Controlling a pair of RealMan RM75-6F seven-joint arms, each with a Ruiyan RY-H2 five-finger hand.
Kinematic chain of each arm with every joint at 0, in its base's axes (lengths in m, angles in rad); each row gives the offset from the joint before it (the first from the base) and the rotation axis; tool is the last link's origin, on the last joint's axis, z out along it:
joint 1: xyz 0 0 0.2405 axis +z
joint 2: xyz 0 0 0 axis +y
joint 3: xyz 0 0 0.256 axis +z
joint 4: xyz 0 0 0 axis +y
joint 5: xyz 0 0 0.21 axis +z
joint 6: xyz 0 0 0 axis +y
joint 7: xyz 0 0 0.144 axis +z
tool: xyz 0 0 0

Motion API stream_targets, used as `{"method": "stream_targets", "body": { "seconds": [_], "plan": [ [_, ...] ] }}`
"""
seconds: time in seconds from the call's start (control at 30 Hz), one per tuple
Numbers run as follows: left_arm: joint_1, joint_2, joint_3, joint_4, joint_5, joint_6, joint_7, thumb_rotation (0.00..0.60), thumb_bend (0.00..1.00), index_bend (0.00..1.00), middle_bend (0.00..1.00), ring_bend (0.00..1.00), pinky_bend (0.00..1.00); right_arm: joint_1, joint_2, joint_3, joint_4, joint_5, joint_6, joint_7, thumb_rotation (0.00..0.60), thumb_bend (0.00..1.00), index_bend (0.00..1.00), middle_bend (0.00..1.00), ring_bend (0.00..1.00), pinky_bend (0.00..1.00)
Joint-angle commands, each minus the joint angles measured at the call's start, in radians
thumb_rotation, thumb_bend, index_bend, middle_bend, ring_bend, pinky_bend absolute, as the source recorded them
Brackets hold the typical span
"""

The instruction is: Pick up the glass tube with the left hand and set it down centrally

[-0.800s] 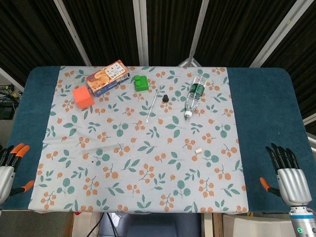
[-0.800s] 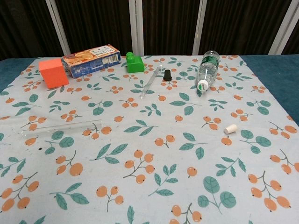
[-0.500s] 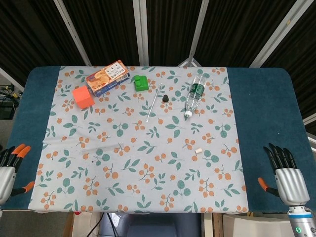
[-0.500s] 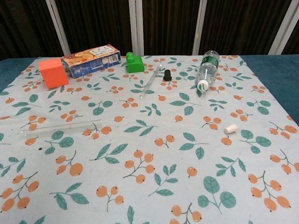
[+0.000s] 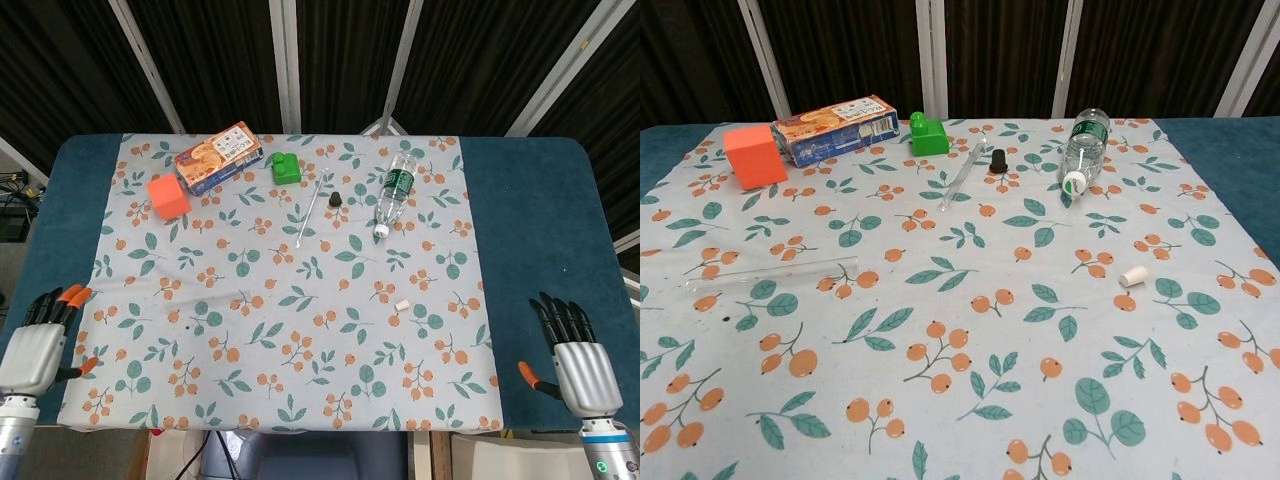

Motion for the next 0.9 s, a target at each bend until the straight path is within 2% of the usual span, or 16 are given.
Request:
{"method": "stream_targets", "body": {
  "seconds": [0.03, 0.2, 0.33, 0.5, 0.67, 0.9],
  "plan": [
    [-0.068, -0.084, -0.068, -0.008, -0.104, -0.060, 0.115, 0.600, 0.23, 0.17, 0.14, 0.00, 0.00, 0.001, 0.000, -0.001, -0.003, -0.001, -0.003, 0.001, 0.600, 0.30, 0.00, 0.00, 0.00, 0.00],
    [-0.170, -0.221, -0.170, 0.013, -0.286, -0.100, 0.279, 0.600, 0.31, 0.27, 0.23, 0.00, 0.00, 0.005, -0.001, -0.004, -0.007, -0.003, -0.011, 0.002, 0.600, 0.30, 0.00, 0.00, 0.00, 0.00],
    [-0.237, -0.320, -0.218, 0.067, -0.379, -0.094, 0.391, 0.600, 0.33, 0.33, 0.32, 0.02, 0.00, 0.006, 0.002, -0.004, -0.009, 0.001, -0.017, 0.014, 0.600, 0.30, 0.00, 0.00, 0.00, 0.00],
    [-0.312, -0.451, -0.271, 0.144, -0.519, -0.083, 0.491, 0.600, 0.36, 0.37, 0.35, 0.03, 0.00, 0.009, 0.005, -0.004, -0.012, 0.005, -0.024, 0.031, 0.600, 0.30, 0.00, 0.00, 0.00, 0.00],
    [-0.358, -0.544, -0.285, 0.194, -0.587, -0.069, 0.543, 0.600, 0.36, 0.41, 0.36, 0.04, 0.00, 0.011, 0.006, -0.006, -0.013, 0.001, -0.027, 0.037, 0.600, 0.30, 0.00, 0.00, 0.00, 0.00],
    [-0.399, -0.635, -0.272, 0.256, -0.607, -0.046, 0.575, 0.600, 0.36, 0.42, 0.38, 0.04, 0.00, 0.014, 0.008, -0.004, -0.014, 0.003, -0.031, 0.047, 0.600, 0.30, 0.00, 0.00, 0.00, 0.00]
  ]
}}
